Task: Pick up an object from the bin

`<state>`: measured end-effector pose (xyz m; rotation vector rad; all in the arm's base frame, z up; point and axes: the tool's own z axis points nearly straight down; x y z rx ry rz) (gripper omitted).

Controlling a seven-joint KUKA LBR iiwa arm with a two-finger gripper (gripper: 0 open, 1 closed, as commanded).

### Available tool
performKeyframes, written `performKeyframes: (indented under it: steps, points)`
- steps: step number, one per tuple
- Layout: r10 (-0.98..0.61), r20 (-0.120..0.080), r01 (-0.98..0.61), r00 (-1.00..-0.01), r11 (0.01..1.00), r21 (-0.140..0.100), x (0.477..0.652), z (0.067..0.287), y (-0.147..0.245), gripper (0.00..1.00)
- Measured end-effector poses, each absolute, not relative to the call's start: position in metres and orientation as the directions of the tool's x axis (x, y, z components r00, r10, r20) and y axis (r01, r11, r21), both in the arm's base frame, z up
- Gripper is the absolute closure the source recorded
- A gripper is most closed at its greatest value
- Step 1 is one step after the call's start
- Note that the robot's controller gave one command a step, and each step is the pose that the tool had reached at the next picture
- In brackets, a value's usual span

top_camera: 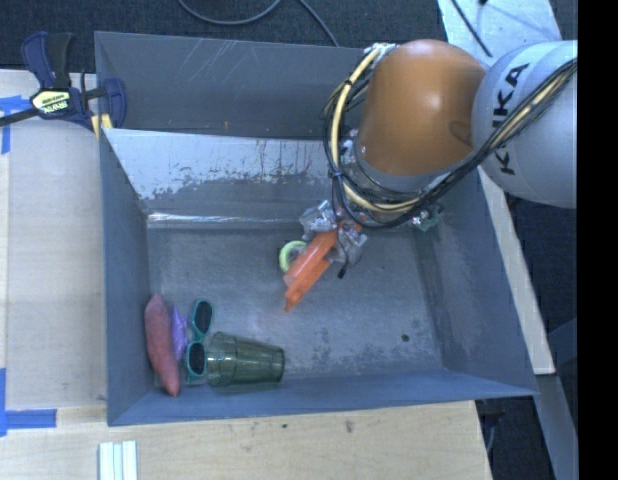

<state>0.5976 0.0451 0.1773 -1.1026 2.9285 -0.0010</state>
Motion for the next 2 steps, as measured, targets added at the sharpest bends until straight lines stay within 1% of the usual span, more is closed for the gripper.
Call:
performKeyframes:
  steps: [1, 2]
  points:
    - [-0.659, -0.011, -0.659, -0.752, 0.752, -0.005, 0.598, 0.177, 0.045, 1.0]
    - [-0.597, -0.016, -0.597, -0.802, 0.802, -0.006, 0.608, 0.315, 0.042, 1.0]
